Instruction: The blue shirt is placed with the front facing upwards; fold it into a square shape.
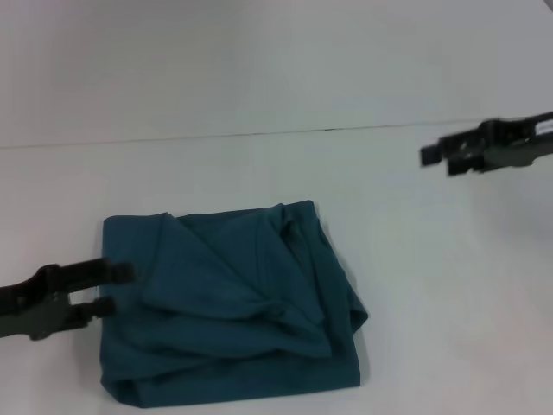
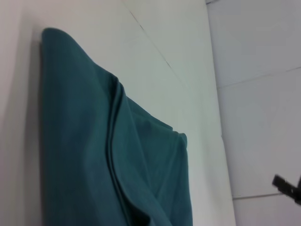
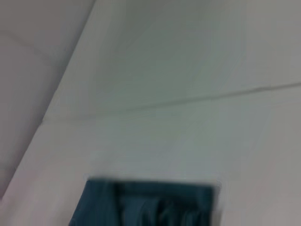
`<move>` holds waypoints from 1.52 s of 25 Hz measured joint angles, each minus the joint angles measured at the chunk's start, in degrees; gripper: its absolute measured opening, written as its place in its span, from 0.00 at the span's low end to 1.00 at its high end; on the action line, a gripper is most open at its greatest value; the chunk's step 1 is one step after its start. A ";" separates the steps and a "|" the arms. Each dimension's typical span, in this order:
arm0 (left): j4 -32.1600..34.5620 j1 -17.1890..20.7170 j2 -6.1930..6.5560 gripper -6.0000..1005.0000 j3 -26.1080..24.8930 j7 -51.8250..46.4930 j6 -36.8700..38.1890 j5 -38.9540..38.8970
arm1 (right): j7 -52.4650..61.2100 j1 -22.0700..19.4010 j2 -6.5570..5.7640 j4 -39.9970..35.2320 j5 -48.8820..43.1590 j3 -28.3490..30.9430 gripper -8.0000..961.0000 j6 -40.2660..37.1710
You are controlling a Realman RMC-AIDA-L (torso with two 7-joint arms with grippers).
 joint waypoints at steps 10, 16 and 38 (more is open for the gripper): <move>-2.21 0.95 3.14 0.78 -5.82 1.18 -1.84 -0.17 | -11.59 3.73 7.38 -2.47 -3.41 -11.38 0.80 -5.14; -2.35 1.29 3.35 0.78 -7.31 1.78 -1.77 -0.54 | -17.49 6.51 16.60 -11.26 -10.97 -15.29 0.80 -0.46; -4.12 0.58 2.50 0.78 -7.42 2.76 -6.64 -2.80 | 11.21 15.38 17.09 6.02 -5.43 -25.56 0.79 27.60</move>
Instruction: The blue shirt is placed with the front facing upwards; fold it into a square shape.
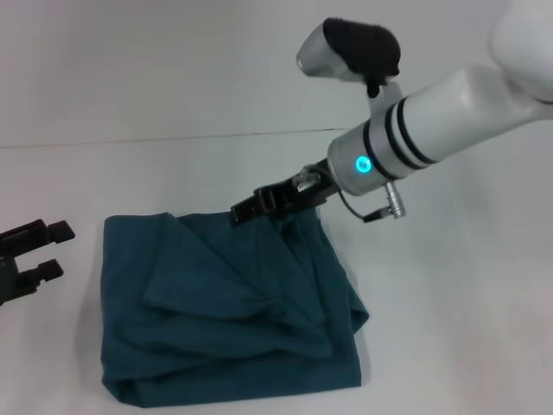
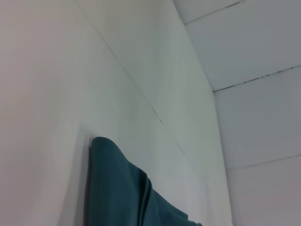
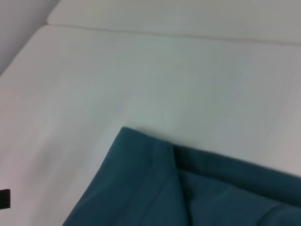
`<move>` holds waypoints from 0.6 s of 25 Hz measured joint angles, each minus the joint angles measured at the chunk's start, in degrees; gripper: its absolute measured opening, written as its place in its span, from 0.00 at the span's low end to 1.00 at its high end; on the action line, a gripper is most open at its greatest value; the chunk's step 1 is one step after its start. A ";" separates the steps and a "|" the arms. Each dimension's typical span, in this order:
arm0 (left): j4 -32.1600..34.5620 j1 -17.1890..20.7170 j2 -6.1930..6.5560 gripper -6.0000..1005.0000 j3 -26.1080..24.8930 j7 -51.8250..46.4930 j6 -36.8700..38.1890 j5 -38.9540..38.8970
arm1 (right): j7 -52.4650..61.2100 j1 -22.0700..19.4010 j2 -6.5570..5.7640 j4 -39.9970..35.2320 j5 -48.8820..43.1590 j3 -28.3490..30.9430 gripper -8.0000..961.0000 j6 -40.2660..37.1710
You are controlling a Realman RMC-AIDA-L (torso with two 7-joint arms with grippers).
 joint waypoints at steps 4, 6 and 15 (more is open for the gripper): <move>-1.00 -0.40 -0.03 0.78 0.03 0.68 -0.93 -0.01 | 0.65 1.82 0.16 4.91 0.21 0.04 0.79 3.20; -1.38 -0.47 -0.08 0.78 0.05 0.98 -1.27 -0.01 | 1.07 2.25 0.17 6.11 0.33 -0.03 0.79 3.50; -1.84 -0.48 -0.13 0.78 0.14 1.50 -2.07 -0.01 | 2.77 0.60 -0.87 4.41 0.29 0.18 0.79 0.21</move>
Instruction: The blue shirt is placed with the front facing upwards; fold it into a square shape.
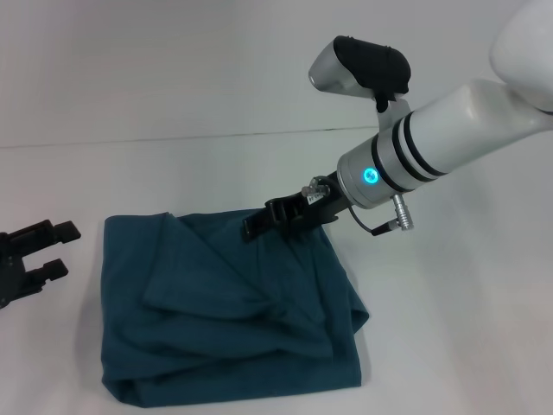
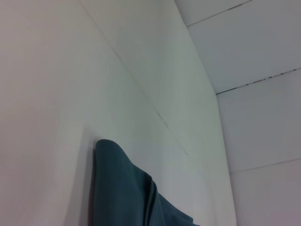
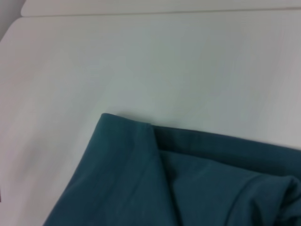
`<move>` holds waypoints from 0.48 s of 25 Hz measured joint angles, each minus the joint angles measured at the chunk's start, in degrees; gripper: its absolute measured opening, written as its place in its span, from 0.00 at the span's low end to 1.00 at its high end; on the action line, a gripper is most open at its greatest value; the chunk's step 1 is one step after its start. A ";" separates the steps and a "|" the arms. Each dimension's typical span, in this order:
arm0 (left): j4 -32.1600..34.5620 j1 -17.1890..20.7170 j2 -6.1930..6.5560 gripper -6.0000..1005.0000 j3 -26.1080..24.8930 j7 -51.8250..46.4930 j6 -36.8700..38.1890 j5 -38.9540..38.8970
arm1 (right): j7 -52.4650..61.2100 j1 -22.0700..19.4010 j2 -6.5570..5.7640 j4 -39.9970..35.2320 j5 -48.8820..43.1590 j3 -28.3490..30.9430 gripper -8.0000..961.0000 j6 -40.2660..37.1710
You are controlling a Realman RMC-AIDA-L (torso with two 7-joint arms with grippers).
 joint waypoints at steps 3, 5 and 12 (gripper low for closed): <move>-0.26 0.04 0.00 0.78 -0.07 0.31 -0.20 0.01 | 0.01 -0.40 -0.06 0.37 -0.40 0.04 0.79 0.16; -0.60 -0.01 0.00 0.78 -0.12 0.46 -0.41 0.01 | 0.02 -0.66 0.12 0.78 -0.43 -0.07 0.79 1.12; -1.48 -0.56 -0.13 0.78 0.10 1.02 -1.31 0.04 | -0.38 -0.27 1.07 3.72 0.01 -0.70 0.79 6.18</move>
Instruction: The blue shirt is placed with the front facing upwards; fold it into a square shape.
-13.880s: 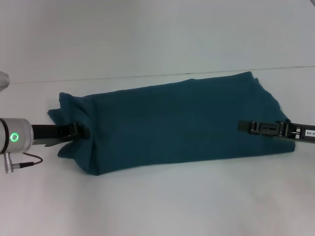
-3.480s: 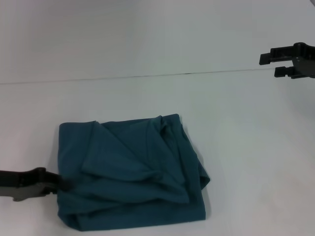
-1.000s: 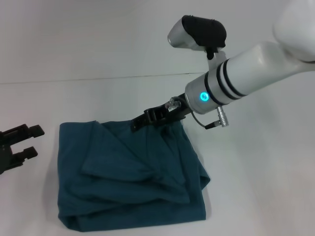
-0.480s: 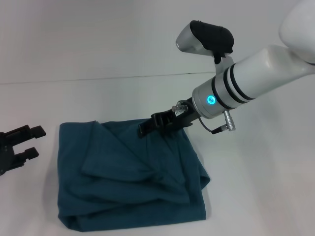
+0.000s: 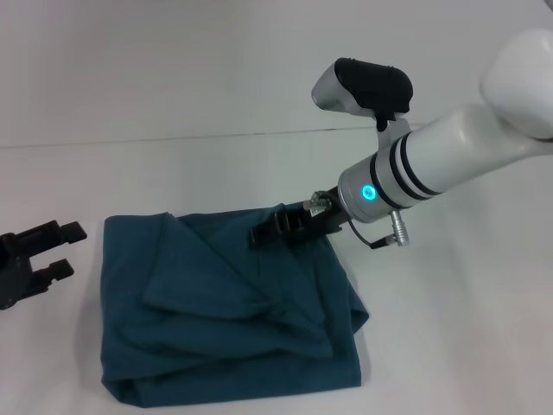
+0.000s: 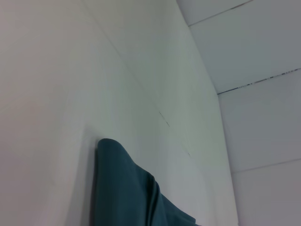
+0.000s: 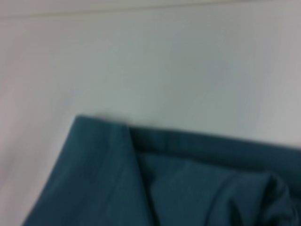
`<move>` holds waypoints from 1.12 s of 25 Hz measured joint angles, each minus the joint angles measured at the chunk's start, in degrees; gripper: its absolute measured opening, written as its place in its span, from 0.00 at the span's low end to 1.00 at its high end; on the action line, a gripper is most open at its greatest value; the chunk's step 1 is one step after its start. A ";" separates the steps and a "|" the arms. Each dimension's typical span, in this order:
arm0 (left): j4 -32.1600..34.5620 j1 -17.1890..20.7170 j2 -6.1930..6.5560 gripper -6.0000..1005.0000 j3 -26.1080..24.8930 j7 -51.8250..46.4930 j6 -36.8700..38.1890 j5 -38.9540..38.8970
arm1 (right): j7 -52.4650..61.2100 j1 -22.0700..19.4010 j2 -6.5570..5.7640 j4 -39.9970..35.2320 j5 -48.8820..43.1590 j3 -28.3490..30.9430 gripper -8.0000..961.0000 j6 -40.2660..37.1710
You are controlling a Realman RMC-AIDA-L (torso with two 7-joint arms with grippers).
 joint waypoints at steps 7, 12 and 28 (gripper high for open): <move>-0.14 -0.50 -0.52 0.78 0.08 0.50 -0.37 0.00 | -3.74 0.05 0.29 1.99 3.81 -0.17 0.79 3.12; -0.29 -0.89 -0.54 0.78 0.09 0.50 -0.37 0.00 | -4.44 -0.24 0.10 2.19 4.87 -0.19 0.66 2.86; -1.12 -0.97 -0.48 0.78 -0.23 1.08 -0.43 0.00 | -4.75 0.01 0.02 3.10 4.67 -0.04 0.15 3.25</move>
